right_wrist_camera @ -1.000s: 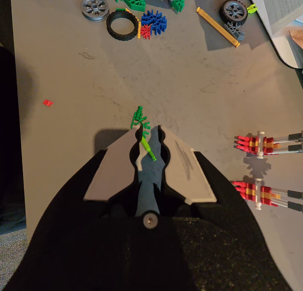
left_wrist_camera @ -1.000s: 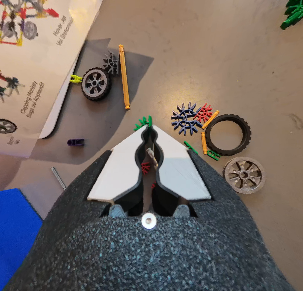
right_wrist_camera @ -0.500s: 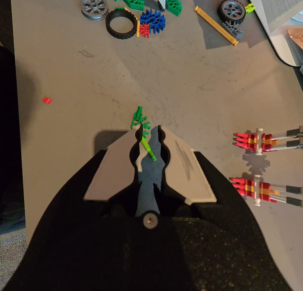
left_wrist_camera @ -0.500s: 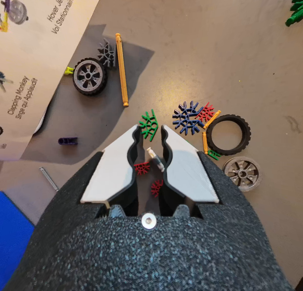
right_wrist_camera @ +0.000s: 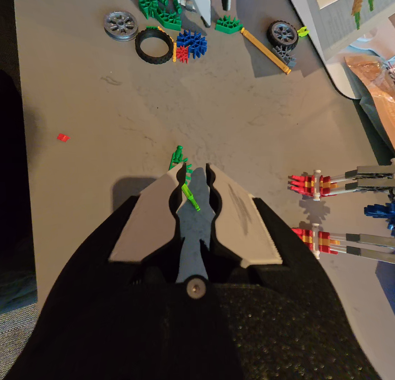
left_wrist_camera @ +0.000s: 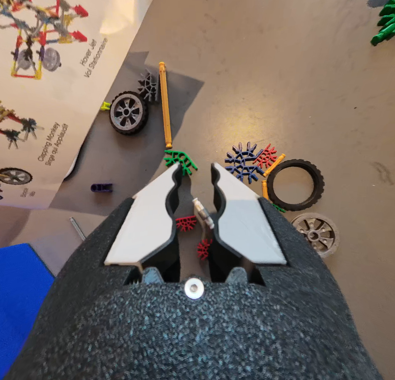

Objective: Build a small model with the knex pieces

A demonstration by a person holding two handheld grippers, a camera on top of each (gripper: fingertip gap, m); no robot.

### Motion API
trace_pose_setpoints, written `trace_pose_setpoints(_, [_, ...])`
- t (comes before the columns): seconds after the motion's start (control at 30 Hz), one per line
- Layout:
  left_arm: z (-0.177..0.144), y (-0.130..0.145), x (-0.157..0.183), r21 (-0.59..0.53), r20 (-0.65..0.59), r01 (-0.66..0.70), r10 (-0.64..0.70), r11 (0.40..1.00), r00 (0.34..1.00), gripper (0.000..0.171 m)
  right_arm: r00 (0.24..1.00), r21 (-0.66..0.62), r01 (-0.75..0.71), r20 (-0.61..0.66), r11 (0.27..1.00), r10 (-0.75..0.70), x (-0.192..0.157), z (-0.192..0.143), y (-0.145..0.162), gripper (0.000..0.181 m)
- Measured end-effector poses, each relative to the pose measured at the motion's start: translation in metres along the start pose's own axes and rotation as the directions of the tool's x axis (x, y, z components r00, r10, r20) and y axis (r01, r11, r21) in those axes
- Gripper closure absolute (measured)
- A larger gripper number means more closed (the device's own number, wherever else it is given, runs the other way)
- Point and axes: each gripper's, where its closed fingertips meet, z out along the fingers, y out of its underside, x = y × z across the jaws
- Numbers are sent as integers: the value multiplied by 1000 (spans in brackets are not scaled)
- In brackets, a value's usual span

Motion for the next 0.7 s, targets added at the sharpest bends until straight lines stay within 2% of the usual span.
trace_pose_setpoints(0.13, [7,7,-6,-24,19,44,-44,999,999,135,1000,-5,-1,1,1000,1,-2,1,2,163])
trace_pose_setpoints(0.27, [9,7,-7,-16,-16,102,-102,995,995,135,1000,-9,-3,3,1000,3,-2,3,2,163])
trace_pose_setpoints(0.43, [12,3,-6,13,-51,122,-121,992,991,145,1000,-10,-4,8,1000,4,-3,5,2,163])
trace_pose_setpoints(0.7, [15,-2,-7,26,-57,76,-75,997,996,146,1000,-12,-16,3,1000,16,-1,5,4,163])
